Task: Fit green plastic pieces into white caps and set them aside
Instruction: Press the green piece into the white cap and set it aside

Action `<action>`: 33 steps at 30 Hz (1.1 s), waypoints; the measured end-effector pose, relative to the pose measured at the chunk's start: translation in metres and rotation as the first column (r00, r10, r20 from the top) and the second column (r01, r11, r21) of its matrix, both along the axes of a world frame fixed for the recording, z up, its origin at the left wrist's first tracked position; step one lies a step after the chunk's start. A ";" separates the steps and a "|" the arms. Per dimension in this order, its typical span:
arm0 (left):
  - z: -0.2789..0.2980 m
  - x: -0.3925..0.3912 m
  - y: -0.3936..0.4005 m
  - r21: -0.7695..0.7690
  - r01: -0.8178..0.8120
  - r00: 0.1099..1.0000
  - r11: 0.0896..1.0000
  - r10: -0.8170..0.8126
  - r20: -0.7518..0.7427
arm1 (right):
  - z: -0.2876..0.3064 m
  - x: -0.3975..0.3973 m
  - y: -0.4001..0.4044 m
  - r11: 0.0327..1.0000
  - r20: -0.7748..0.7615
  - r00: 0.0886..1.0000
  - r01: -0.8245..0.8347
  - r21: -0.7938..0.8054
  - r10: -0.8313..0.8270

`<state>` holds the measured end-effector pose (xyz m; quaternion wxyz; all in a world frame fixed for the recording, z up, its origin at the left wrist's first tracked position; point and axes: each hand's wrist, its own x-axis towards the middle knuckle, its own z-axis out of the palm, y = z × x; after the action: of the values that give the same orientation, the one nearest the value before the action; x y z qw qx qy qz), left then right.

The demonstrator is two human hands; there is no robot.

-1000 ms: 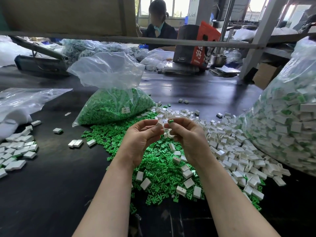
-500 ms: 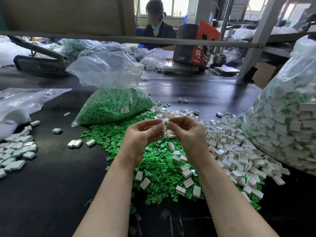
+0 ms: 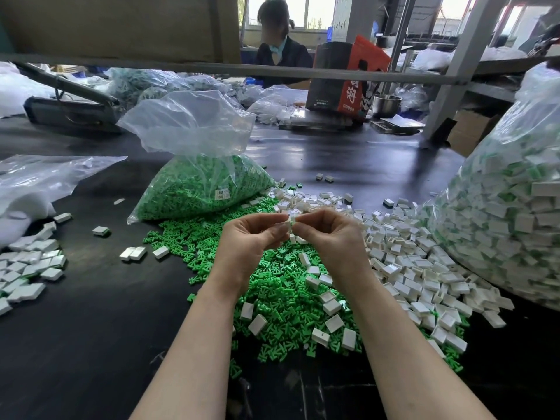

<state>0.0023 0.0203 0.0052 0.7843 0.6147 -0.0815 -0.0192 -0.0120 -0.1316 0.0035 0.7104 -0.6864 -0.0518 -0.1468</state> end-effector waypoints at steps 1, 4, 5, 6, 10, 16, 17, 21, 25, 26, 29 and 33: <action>0.000 0.000 0.000 0.015 -0.004 1.000 1.000 0.004 0.015 | 0.000 0.000 -0.001 1.000 -0.011 1.000 -0.007 0.000 0.007; 0.000 0.000 0.001 0.050 -0.012 0.999 0.999 0.010 0.045 | 0.000 -0.002 -0.005 0.999 -0.057 0.998 -0.024 -0.023 0.022; 0.000 0.000 0.001 0.062 -0.016 0.999 0.998 0.013 0.049 | -0.001 -0.002 -0.006 0.999 -0.074 0.997 -0.031 -0.042 0.027; -0.001 0.001 0.001 0.075 -0.021 0.998 0.997 0.017 0.052 | -0.001 -0.002 -0.007 0.998 -0.093 0.995 -0.040 -0.057 0.034; -0.001 0.001 0.001 0.123 -0.031 0.998 0.992 0.025 0.055 | -0.001 -0.002 -0.010 0.992 -0.142 0.987 -0.087 -0.088 0.074; -0.001 -0.001 -0.001 0.191 -0.029 0.998 0.981 0.017 0.063 | 0.000 -0.004 -0.013 0.983 -0.148 0.983 -0.129 -0.131 0.109; -0.001 -0.001 -0.001 0.196 -0.025 0.998 0.980 0.012 0.064 | 0.001 -0.004 -0.013 0.982 -0.151 0.982 -0.134 -0.132 0.114; -0.001 -0.002 0.000 0.233 -0.015 0.996 0.972 -0.007 0.092 | 0.001 -0.004 -0.014 0.974 -0.161 0.981 -0.139 -0.181 0.110; -0.003 -0.001 0.002 0.284 -0.008 0.994 0.959 -0.023 0.108 | 0.000 -0.005 -0.015 0.963 -0.162 0.982 -0.135 -0.235 0.098; -0.003 -0.001 0.002 0.289 -0.006 0.994 0.957 -0.026 0.108 | 0.000 -0.005 -0.015 0.960 -0.162 0.982 -0.136 -0.244 0.098; -0.004 -0.001 0.003 0.305 -0.004 0.993 0.952 -0.033 0.115 | 0.001 -0.006 -0.014 0.954 -0.165 0.981 -0.148 -0.260 0.107; -0.004 -0.001 0.003 0.321 -0.017 0.991 0.947 -0.026 0.129 | 0.000 -0.006 -0.014 0.950 -0.158 0.983 -0.137 -0.280 0.096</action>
<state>0.0013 0.0237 0.0010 0.6663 0.7342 -0.1302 0.0067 -0.0181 -0.1452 0.0036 0.6114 -0.7875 -0.0626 -0.0461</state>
